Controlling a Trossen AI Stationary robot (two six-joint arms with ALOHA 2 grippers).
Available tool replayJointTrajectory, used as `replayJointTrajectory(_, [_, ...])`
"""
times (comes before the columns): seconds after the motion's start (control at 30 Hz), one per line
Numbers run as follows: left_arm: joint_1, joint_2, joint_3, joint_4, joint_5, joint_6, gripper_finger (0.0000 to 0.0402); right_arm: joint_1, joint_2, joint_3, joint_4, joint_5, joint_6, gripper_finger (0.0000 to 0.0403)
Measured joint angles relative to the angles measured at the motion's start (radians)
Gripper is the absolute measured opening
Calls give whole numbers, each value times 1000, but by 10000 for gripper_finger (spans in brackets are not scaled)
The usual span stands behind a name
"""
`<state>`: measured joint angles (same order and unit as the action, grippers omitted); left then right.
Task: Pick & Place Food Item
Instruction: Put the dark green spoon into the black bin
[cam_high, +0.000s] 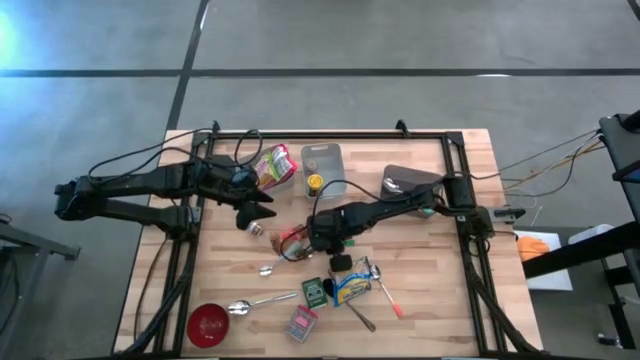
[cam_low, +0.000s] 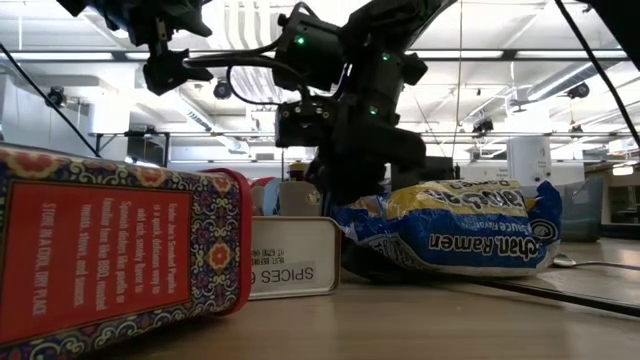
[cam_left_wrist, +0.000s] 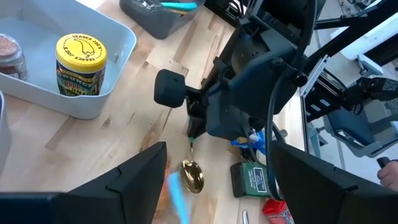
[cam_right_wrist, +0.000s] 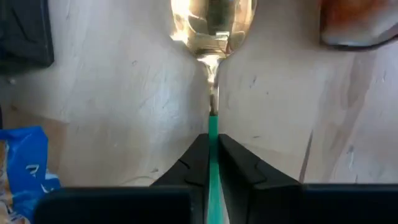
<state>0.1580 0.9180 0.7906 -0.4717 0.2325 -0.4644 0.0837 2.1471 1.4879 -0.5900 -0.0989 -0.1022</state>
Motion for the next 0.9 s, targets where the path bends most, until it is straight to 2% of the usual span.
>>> replayJointTrajectory(0.27, [-11,0,0,-4,0,0,291,5,-31,-7,-30,-10,74,11])
replayJointTrajectory(0.43, [-20,0,0,-5,0,3,291,17,-92,-8,-74,-18,84,10])
replayJointTrajectory(0.6, [-22,0,0,-15,1,3,291,33,-168,-16,-104,-2,170,9])
replayJointTrajectory(0.77, [-22,0,0,-22,1,-5,291,39,-294,-23,-121,72,335,9])
replayJointTrajectory(0.9, [-22,0,0,-26,0,-25,291,39,-403,-29,-163,185,449,8])
